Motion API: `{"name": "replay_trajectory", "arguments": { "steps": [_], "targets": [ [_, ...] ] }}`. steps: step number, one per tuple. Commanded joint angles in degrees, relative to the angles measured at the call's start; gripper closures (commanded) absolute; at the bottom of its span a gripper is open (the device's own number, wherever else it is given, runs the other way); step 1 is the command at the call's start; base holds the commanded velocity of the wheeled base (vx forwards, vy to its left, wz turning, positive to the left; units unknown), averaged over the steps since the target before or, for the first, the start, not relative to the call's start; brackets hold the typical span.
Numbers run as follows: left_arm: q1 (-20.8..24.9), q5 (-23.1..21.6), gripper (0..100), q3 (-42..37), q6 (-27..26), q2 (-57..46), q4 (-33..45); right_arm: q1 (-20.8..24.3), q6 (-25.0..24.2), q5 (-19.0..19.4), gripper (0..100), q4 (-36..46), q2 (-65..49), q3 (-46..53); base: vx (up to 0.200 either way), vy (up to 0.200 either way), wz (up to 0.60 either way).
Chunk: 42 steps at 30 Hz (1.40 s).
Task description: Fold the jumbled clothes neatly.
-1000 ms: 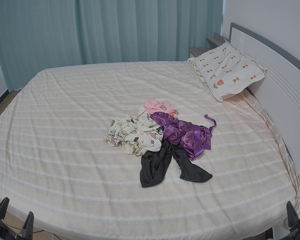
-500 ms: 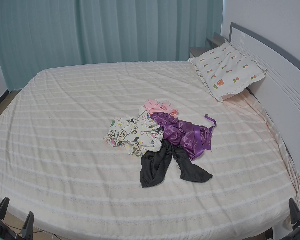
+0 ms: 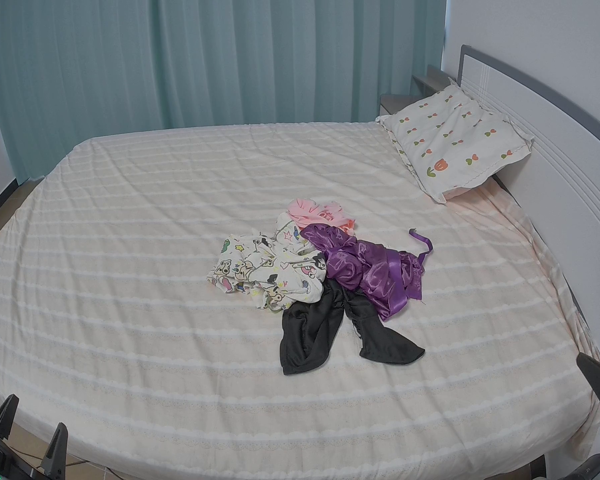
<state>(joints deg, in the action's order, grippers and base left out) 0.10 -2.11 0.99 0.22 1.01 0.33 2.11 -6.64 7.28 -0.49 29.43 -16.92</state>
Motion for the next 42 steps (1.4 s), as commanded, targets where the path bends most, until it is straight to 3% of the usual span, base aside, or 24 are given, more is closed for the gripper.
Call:
{"name": "replay_trajectory", "arguments": {
  "steps": [1, 9, 19, 30, 42],
  "targets": [
    [-0.01, 0.0, 0, -0.81, 0.04, -1.01, 0.02, 5.01, -4.87, 3.18, 0, -12.7, 37.46, -2.94, 0.0, 0.0, 0.0],
    [-0.01, 0.0, 0, -0.72, 0.04, -1.01, 0.02, 8.7, -13.57, 2.04, 0, -27.55, 61.1, -6.81, 0.0, 0.0, 0.0],
    [-0.01, 0.0, 0, -0.81, 0.04, -1.01, 0.02, 14.24, -25.61, -0.16, 0, -31.59, 80.26, -16.21, 0.0, 0.0, 0.0],
    [-0.01, 0.0, 0, -0.81, 0.04, -1.01, 0.02, 17.75, -32.03, -6.4, 0, -34.84, 94.5, -24.12, 0.0, 0.0, 0.0],
    [-0.01, 0.0, 0, -0.81, 0.04, -1.01, 0.02, 19.6, -32.47, -10.18, 0, -35.02, 104.43, -30.28, 0.0, 0.0, 0.0]
  ]
}}
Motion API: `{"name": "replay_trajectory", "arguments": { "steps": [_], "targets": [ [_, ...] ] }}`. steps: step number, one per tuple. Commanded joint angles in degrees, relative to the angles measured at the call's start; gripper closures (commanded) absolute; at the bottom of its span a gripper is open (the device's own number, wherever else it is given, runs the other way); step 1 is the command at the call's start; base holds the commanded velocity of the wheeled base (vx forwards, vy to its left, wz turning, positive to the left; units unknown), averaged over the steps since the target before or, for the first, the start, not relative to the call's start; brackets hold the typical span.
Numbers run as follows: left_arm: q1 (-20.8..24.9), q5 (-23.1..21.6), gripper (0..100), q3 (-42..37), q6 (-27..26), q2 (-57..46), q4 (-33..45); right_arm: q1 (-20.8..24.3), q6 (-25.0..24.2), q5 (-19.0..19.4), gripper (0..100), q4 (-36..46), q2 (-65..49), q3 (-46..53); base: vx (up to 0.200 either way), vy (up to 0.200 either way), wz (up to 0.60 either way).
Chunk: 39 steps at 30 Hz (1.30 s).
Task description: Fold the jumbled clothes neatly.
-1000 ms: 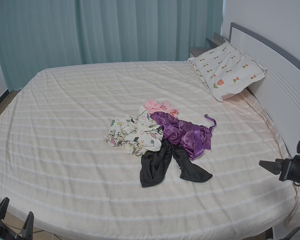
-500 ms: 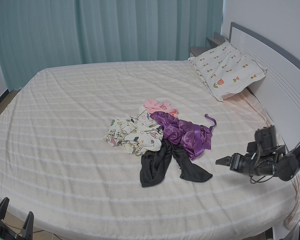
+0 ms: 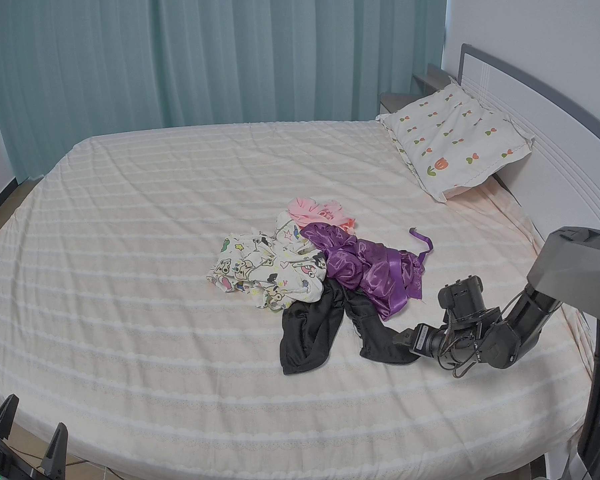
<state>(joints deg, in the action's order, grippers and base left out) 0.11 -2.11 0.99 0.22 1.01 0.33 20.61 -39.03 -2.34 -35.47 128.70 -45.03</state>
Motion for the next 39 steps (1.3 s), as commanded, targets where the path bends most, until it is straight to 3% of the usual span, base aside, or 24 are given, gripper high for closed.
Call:
{"name": "replay_trajectory", "arguments": {
  "steps": [1, 21, 22, 35, 39],
  "targets": [
    [-0.02, 0.0, 0, -0.81, 0.04, -1.01, 0.02, 1.09, -0.08, -0.56, 0, -0.03, 5.25, -2.17, 0.0, 0.0, 0.0],
    [-0.02, 0.09, 0, -0.81, 0.13, -1.01, 0.02, 4.52, 0.8, -0.47, 0, -0.03, 8.41, -9.64, 0.0, 0.0, 0.0],
    [-0.02, 0.09, 0, -0.81, 0.13, -1.01, 0.02, 4.61, 0.89, -0.47, 100, -0.03, 8.5, -9.64, 0.0, 0.0, 0.0],
    [-0.02, 0.0, 0, -0.81, -0.57, -1.01, -0.07, 3.38, 0.54, 1.9, 100, -0.56, 5.07, -3.04, 0.0, 0.0, 0.0],
    [-0.02, 0.0, 0, -0.81, -1.19, -1.01, -0.07, 3.64, -1.92, 3.48, 100, -6.62, 2.44, 3.11, 0.0, 0.0, 0.0]
  ]
}}
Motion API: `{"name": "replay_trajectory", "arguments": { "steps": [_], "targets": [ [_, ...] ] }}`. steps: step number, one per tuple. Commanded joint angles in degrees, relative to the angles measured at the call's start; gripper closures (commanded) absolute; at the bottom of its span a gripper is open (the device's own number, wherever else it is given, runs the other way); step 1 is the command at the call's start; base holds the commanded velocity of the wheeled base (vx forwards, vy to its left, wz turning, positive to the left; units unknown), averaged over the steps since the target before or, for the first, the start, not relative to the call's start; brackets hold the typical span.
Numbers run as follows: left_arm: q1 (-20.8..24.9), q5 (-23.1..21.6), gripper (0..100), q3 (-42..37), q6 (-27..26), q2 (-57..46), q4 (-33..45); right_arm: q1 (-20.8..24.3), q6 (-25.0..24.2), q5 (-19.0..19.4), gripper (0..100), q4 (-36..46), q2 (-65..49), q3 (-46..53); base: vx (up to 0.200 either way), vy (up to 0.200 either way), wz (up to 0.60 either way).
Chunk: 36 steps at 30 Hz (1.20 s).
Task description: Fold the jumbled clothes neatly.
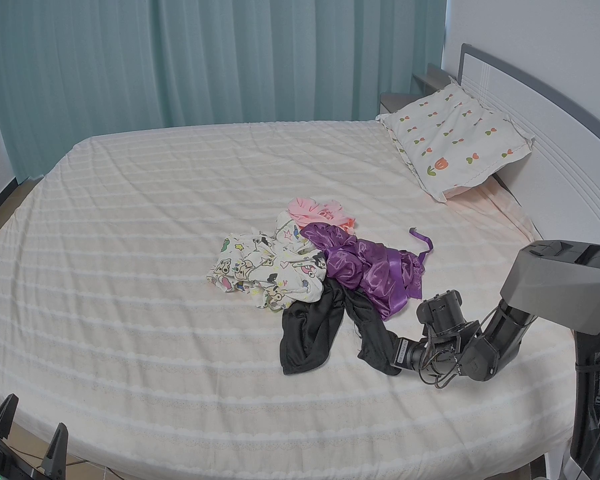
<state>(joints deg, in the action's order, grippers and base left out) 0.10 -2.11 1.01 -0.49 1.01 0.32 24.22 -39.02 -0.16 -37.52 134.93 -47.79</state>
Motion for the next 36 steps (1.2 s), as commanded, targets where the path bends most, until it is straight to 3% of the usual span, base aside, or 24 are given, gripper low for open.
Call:
{"name": "replay_trajectory", "arguments": {
  "steps": [1, 4, 9, 11, 12, 17, 18, 22, 24, 26, 32, 36],
  "targets": [
    [0.08, 0.0, 0, -0.84, -0.57, -1.01, -0.05, 0.12, -2.55, 1.74, 100, -6.07, -4.23, 6.92, 0.0, 0.0, 0.0],
    [0.08, -1.06, 0, -0.75, -0.65, -1.01, -0.14, 0.21, -6.59, 3.67, 100, -14.68, -6.25, 12.28, 0.0, 0.0, 0.0],
    [0.08, -2.2, 0, 1.27, -0.04, -0.92, -0.93, 0.12, -11.52, 4.29, 100, -22.16, -6.25, 15.88, 0.0, 0.0, 0.0],
    [0.25, -2.81, 0, 12.17, 6.9, 5.93, -2.25, 0.04, -12.04, 4.38, 100, -23.65, -5.99, 16.59, 0.0, 0.0, 0.0],
    [0.08, -3.52, 0, 13.93, 8.4, 8.66, -2.07, 0.04, -12.04, 4.38, 100, -23.83, -5.99, 16.67, 0.0, 0.0, 0.0],
    [0.43, -8.09, 0, 14.19, 5.15, 19.99, -2.16, 0.12, -12.48, 4.47, 100, -24.09, -6.34, 17.29, 0.0, 0.0, 0.0],
    [0.87, -11.78, 0, 13.84, 4.18, 26.15, -2.25, 0.12, -12.92, 4.47, 100, -24.18, -6.34, 17.29, 0.0, 0.0, 0.0],
    [2.89, -16.52, 0, 14.11, 3.56, 37.92, -3.04, 0.12, -13.27, 4.47, 100, -24.18, -6.52, 17.46, 0.0, 0.0, 0.0],
    [4.38, -16.79, 0, 14.02, 3.74, 41.35, -3.66, 0.12, -13.27, 4.47, 100, -24.26, -6.52, 17.38, 0.0, 0.0, 0.0],
    [8.78, -16.7, 0, 13.75, 4.97, 52.51, -6.56, 0.04, -13.27, 4.47, 100, -25.06, -6.34, 17.38, 0.0, 0.0, 0.0],
    [13.17, -16.44, 0, 15.16, 9.36, 71.41, -14.73, 0.12, -13.27, 4.47, 100, -25.67, -6.08, 17.46, 0.0, 0.0, 0.0],
    [17.57, -11.87, 0, 15.42, 15.78, 83.01, -24.49, 0.12, -13.27, 4.47, 100, -25.67, -6.08, 17.55, 0.0, 0.0, 0.0]
  ]
}}
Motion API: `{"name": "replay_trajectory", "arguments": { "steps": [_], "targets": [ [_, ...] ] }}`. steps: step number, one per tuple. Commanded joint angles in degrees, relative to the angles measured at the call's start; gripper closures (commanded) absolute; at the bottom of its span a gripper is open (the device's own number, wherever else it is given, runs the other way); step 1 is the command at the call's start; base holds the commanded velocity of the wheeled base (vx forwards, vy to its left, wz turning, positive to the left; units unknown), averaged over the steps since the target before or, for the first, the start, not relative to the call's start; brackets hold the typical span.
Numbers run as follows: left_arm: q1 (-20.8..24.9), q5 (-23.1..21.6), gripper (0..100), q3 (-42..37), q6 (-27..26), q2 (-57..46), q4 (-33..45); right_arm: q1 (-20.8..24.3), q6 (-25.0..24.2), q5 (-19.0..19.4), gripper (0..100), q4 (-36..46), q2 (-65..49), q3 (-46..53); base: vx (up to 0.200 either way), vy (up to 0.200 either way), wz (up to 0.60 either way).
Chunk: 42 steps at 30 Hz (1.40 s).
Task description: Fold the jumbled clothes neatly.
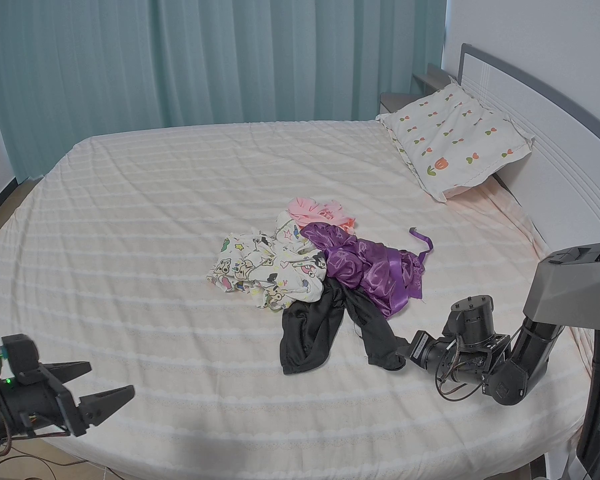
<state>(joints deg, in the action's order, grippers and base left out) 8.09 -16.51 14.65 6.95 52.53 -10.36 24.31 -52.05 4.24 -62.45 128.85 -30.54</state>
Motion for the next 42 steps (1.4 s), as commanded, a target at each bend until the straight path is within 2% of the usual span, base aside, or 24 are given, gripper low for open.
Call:
{"name": "replay_trajectory", "arguments": {
  "steps": [1, 2, 4, 7, 12, 15, 17, 20, 26, 30, 37, 42],
  "targets": [
    [11.33, 4.64, 0, 2.22, 10.28, 34.57, -15.65, 0.04, -0.24, 0.06, 100, -0.74, -0.01, 0.3, 0.0, 0.0, 0.0],
    [11.86, 5.26, 0, 2.49, 10.81, 35.45, -16.18, 0.04, -0.24, 0.06, 100, -0.74, -0.01, 0.3, 0.0, 0.0, 0.0],
    [16.08, 10.62, 0, 5.56, 16.17, 43.45, -19.26, 0.13, -0.24, 0.06, 100, -0.74, -0.01, 0.3, 0.0, 0.0, 0.0],
    [19.24, 15.36, 0, 10.92, 21.26, 51.53, -21.1, 0.13, -0.24, 0.06, 100, -0.83, -0.09, 0.65, 0.0, 0.0, 0.0],
    [21.44, 19.14, 0, 19.89, 23.29, 63.4, -21.1, 0.13, -0.24, -0.02, 100, -0.83, -0.01, 0.65, 0.0, 0.0, 0.0],
    [21.88, 19.58, 0, 21.56, 23.55, 64.98, -21.01, 0.13, -0.24, -0.02, 100, -0.83, -0.01, 0.65, 0.0, 0.0, 0.0],
    [24.07, 21.08, 0, 29.03, 25.57, 72.54, -21.01, 0.13, -0.24, -0.02, 100, -0.83, -0.01, 0.65, 0.0, 0.0, 0.0],
    [25.39, 22.92, 0, 35.18, 27.42, 77.29, -21.01, 0.3, -0.24, -0.02, 100, -0.83, -0.01, 0.65, 0.0, 0.0, 0.0],
    [27.15, 23.36, 0, 44.23, 30.23, 84.76, -20.84, 0.57, -0.15, -0.02, 100, -0.83, 0.08, 0.65, 0.0, 0.0, 0.0],
    [27.15, 23.54, 0, 47.66, 30.32, 87.92, -20.84, 0.57, -0.15, -0.02, 100, -0.83, 0.17, 0.57, 0.0, 0.0, 0.0],
    [27.15, 26.97, 0, 53.81, 30.23, 91.44, -20.49, 0.57, 0.02, -0.2, 100, -0.92, 0.61, 0.3, 0.0, 0.0, 0.0],
    [28.03, 27.23, 0, 54.6, 30.14, 92.58, -20.66, 0.57, 0.11, -0.2, 100, -3.47, 1.49, 0.65, 0.0, 0.0, 0.0]
  ]
}}
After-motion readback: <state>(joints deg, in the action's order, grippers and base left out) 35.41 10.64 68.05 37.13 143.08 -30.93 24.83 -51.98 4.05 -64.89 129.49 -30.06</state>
